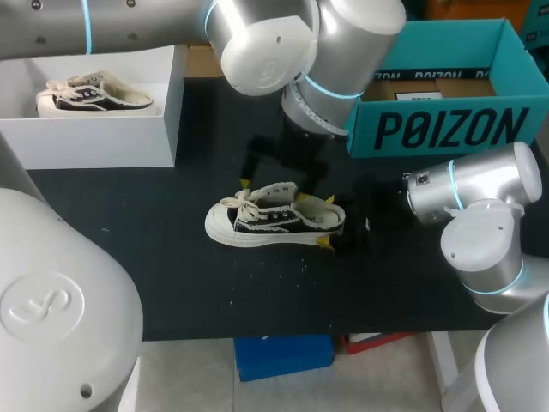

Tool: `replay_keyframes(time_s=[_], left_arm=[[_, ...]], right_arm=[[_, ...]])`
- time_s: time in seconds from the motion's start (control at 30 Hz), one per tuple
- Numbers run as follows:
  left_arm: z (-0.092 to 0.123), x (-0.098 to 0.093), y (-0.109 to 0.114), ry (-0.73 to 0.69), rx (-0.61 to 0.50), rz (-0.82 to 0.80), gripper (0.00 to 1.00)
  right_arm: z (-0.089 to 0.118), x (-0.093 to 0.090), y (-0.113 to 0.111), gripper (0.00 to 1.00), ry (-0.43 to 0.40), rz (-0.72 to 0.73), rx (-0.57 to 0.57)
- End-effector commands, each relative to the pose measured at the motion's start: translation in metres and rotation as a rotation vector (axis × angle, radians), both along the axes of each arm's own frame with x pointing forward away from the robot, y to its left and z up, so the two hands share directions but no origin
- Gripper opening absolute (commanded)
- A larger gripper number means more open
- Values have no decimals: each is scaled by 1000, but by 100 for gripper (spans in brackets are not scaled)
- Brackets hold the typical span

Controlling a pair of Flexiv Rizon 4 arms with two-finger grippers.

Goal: Take the shoe out of the shoebox, open the shoe tongue, remove and reinsert the insole, then place the shoe into the shoebox

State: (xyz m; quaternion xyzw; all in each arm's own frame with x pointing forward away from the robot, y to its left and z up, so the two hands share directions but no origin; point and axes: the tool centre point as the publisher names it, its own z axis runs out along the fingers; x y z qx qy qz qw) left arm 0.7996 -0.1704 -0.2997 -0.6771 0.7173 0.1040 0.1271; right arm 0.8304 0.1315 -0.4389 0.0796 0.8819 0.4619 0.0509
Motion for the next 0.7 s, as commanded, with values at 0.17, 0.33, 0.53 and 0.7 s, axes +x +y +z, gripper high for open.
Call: replay_keyframes(time_s=[0.17, 0.33, 0.53, 0.7], left_arm=[[-17, 10, -6, -8, -11, -25, 100], [-27, 17, -15, -4, 24, -42, 100], [-44, 24, -21, 29, 73, -22, 100], [-56, 25, -23, 51, 85, -22, 100]], right_arm=[[-3, 1, 1, 0, 1, -2, -1], [-3, 1, 1, 0, 1, -2, -1], [-3, 1, 1, 0, 1, -2, -1], [-3, 1, 1, 0, 1, -2, -1]])
